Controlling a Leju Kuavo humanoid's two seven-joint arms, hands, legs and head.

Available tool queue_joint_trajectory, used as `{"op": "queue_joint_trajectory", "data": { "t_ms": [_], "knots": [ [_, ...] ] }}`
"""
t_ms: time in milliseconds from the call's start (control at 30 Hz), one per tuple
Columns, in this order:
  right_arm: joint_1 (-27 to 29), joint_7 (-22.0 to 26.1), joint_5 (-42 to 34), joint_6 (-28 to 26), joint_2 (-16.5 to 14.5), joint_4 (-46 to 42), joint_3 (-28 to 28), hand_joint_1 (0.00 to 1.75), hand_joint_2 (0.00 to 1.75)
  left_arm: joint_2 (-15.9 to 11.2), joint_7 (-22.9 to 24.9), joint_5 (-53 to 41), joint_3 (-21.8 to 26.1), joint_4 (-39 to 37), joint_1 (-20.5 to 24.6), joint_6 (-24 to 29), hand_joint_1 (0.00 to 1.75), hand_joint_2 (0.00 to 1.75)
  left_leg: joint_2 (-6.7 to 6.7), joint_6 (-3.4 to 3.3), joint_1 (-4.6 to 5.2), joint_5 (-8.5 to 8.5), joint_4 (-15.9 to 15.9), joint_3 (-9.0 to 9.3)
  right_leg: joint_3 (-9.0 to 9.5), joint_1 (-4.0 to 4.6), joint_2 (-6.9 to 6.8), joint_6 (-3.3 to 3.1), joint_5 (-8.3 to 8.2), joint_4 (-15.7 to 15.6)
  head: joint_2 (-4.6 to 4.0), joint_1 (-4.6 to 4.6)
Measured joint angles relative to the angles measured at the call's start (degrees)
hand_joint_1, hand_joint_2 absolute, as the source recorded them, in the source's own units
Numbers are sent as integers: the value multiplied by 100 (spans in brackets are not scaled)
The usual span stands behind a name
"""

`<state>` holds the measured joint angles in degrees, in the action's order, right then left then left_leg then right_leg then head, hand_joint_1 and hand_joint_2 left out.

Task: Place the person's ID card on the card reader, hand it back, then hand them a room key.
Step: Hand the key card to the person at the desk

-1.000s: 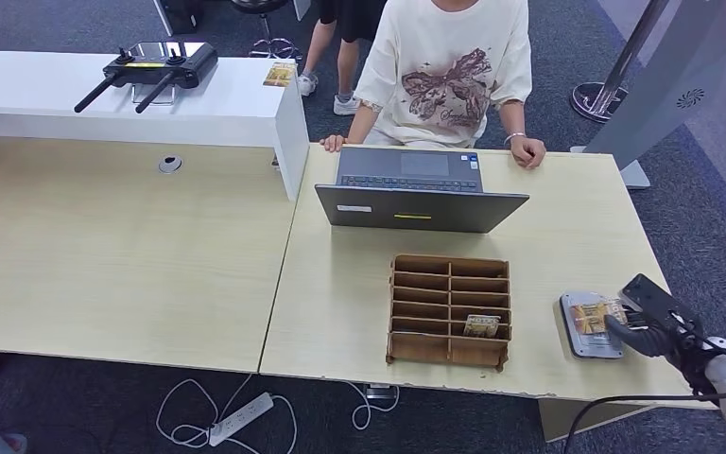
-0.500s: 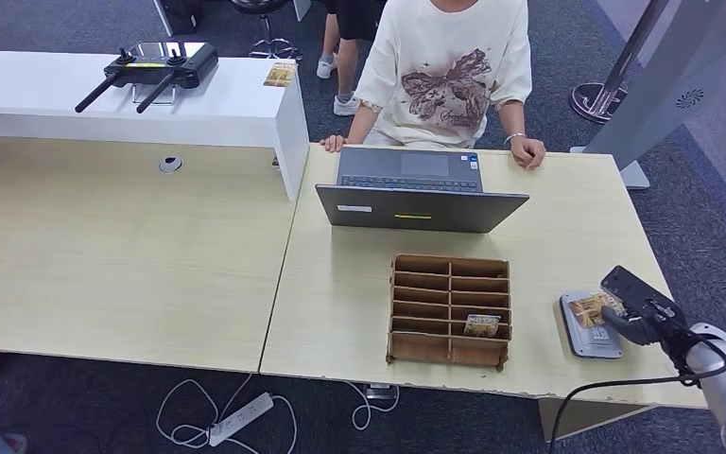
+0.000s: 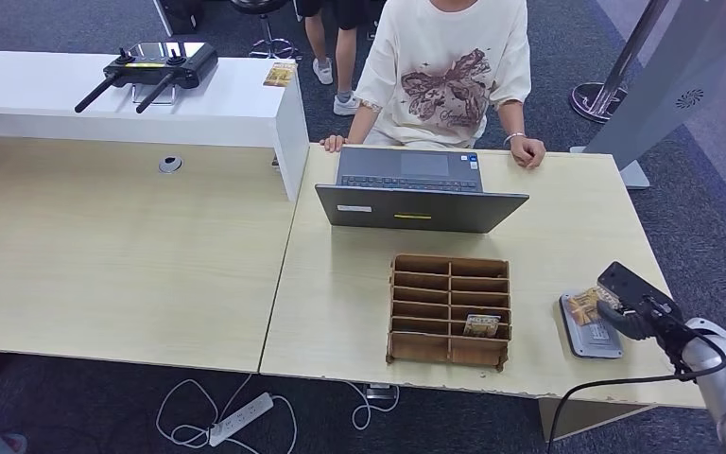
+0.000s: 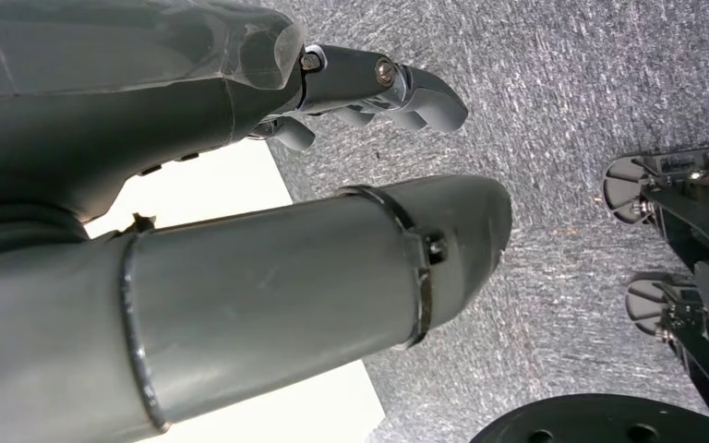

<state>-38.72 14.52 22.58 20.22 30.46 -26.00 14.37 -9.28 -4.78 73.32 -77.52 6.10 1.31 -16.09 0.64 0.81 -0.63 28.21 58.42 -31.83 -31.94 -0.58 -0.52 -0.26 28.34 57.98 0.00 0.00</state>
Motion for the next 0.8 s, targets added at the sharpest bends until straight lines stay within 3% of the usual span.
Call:
{"op": "queue_joint_trajectory", "data": {
  "t_ms": [200,633,800],
  "knots": [
    [-9,353,-690,-674,-133,-168,-445,175,175,63,-98,141,20,0,-57,78,0,0,0,0,0,0,0,-2,-1,-1,-1,0,0,0,0,-1],
    [105,762,-1451,-811,-289,-733,-1389,175,175,193,-147,180,120,0,-120,114,0,0,1,0,0,0,0,-3,-2,0,-1,0,0,1,0,0],
    [141,1040,-1893,-840,-522,-1103,-1755,175,175,219,-147,120,122,0,-110,158,0,0,-1,0,0,0,0,-1,-3,0,1,0,0,1,0,-1]
  ]
}}
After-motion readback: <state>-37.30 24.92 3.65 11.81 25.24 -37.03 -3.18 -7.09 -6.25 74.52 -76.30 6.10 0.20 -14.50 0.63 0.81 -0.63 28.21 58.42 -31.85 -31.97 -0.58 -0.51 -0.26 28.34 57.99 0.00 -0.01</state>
